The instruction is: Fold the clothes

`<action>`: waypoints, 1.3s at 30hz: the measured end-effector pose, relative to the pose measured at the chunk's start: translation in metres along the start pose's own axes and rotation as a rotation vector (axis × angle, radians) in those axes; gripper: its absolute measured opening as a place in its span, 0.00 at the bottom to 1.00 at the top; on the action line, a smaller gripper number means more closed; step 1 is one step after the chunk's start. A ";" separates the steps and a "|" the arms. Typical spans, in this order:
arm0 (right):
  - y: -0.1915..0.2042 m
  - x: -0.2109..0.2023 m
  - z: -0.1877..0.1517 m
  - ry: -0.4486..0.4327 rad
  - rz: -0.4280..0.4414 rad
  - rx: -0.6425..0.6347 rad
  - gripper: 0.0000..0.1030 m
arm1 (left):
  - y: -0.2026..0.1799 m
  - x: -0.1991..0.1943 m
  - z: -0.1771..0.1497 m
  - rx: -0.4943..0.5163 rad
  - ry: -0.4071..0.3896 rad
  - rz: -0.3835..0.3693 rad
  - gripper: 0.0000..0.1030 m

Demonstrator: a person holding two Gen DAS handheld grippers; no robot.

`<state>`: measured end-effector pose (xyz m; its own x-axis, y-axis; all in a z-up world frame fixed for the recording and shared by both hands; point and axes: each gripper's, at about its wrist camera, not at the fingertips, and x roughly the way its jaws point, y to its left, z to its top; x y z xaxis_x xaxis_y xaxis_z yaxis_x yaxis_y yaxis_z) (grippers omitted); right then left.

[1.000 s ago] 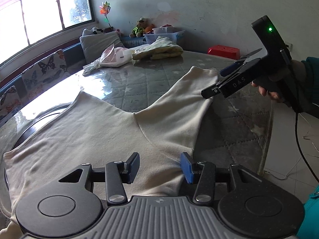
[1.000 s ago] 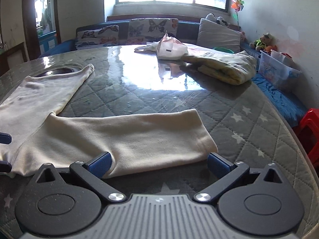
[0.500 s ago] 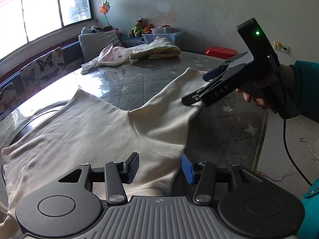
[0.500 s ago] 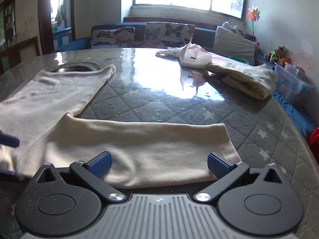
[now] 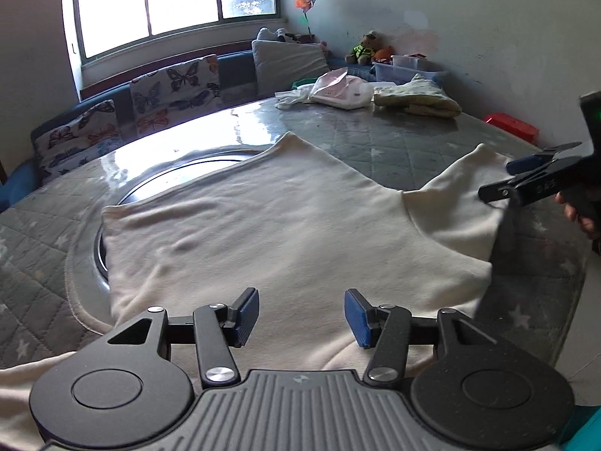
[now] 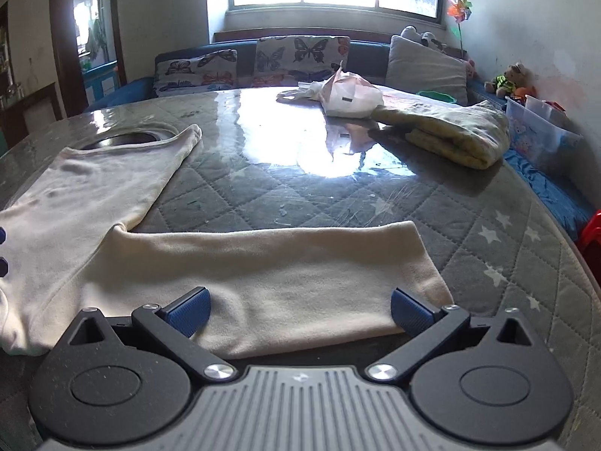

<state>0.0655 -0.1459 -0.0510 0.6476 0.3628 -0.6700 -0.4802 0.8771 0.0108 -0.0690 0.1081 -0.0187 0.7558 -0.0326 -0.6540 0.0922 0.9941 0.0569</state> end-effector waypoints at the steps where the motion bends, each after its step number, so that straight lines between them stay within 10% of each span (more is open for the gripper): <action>1: -0.001 -0.002 0.000 -0.005 0.000 0.005 1.00 | -0.001 0.000 0.000 0.003 -0.003 -0.002 0.52; 16: -0.052 -0.007 -0.002 0.009 -0.125 0.189 0.68 | -0.061 0.013 0.015 0.118 -0.013 -0.143 0.54; 28: -0.054 -0.013 -0.002 -0.018 -0.132 0.217 0.17 | -0.087 0.020 0.024 0.174 -0.016 -0.184 0.56; 39: -0.054 -0.054 0.019 -0.134 0.000 0.287 0.09 | -0.100 0.030 0.025 0.201 -0.008 -0.234 0.56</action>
<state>0.0673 -0.2069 -0.0014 0.7289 0.3839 -0.5669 -0.3054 0.9234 0.2326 -0.0392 0.0052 -0.0258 0.7041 -0.2599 -0.6609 0.3898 0.9193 0.0538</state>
